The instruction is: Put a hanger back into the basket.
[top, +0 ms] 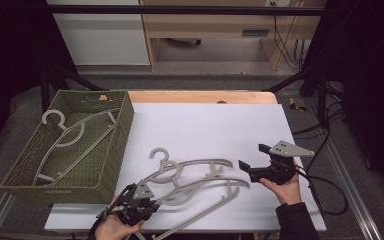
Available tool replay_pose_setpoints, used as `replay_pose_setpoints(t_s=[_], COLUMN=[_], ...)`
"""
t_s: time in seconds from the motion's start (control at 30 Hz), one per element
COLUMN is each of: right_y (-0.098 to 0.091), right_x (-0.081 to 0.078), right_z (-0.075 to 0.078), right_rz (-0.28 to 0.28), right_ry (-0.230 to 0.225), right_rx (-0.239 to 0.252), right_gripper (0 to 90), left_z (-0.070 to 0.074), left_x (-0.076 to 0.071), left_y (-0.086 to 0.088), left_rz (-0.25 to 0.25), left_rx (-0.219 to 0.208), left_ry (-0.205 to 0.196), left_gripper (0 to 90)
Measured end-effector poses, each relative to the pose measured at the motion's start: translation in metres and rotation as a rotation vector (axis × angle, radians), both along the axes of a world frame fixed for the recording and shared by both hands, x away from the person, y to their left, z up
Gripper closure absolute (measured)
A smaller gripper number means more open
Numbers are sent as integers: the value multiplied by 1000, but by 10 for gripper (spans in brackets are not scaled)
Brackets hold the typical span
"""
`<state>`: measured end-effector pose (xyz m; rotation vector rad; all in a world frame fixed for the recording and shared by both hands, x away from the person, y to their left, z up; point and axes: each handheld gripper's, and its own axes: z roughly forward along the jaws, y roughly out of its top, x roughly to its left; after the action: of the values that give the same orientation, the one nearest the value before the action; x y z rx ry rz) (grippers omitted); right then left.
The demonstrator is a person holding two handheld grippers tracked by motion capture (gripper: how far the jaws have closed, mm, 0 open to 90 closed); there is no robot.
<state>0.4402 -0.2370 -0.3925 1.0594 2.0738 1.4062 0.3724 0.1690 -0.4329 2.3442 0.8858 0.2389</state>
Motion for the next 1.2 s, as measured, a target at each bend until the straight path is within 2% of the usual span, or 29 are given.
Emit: replay_pose_setpoints(t_s=[0.5,0.77,1.03,1.2], right_y=[-2,-4,-7,-8], right_x=[0,-1,-1,-1], right_z=[1,3,5,5], right_rz=[-1,-5,-16,-20], right_ry=[-6,-11,-15,-18], right_rx=[2,10,19,18], right_gripper=[61,60,59,59], left_z=[37,50,75,91], left_x=[-4,1,14,24], left_y=[20,24,34,39], left_rz=[25,38,72,89], left_rx=[-107,-103,-127,-123], left_ry=[-137,-175,-240,-277], left_gripper=[827,826,825,825])
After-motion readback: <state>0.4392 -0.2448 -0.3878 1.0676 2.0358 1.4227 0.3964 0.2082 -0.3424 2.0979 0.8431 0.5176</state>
